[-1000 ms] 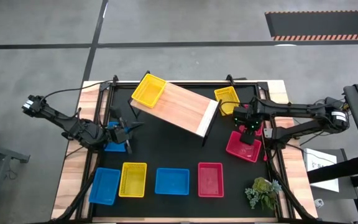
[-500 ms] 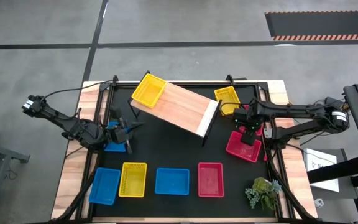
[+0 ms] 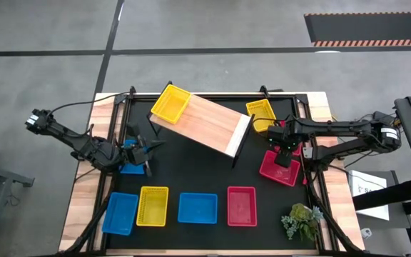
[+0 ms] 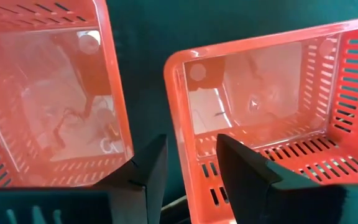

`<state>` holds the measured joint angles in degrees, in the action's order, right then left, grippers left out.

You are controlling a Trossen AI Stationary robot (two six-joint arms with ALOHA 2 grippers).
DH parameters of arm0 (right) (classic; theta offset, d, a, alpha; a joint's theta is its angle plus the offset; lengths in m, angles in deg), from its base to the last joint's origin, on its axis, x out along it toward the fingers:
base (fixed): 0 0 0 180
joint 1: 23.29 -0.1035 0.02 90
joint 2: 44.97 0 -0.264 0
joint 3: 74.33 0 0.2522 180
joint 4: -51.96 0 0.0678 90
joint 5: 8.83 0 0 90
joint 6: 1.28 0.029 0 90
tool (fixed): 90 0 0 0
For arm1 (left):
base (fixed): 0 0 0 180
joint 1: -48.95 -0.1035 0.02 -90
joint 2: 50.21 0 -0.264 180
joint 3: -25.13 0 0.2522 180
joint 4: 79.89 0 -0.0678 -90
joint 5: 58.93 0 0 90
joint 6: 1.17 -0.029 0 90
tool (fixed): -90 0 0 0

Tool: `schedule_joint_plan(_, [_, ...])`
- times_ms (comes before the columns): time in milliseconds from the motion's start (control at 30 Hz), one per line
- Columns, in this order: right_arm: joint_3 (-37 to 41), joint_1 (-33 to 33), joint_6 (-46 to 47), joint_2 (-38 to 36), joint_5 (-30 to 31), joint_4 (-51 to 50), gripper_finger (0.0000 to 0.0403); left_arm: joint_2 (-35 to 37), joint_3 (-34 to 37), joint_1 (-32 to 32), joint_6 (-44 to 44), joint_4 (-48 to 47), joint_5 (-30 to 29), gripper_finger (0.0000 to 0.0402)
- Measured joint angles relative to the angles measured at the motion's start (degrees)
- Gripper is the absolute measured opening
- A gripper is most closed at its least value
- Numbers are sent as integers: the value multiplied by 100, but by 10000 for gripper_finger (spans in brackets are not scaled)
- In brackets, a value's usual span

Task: Stack baskets on shelf by color
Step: Put the top red bin on the shelf

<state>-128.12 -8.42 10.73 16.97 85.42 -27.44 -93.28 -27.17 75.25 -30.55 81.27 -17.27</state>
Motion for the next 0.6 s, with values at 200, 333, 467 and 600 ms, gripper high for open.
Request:
schedule_joint_plan(200, [0, 0, 154, 36, -9, 24, 83, -2, 0, 0, -103, 16, 0, 0])
schedule_joint_plan(333, [0, 0, 164, 90, -20, 24, 40, 0, 0, 0, -103, 18, 0, 0])
schedule_joint_plan(467, [-3, 0, 126, 96, -20, 36, 14, 2, 2, 0, -106, 24, 0, 0])
schedule_joint_plan(600, [-35, 0, 174, 76, -127, -6, 14, 2, 2, 1, -109, 39, 0, 0])
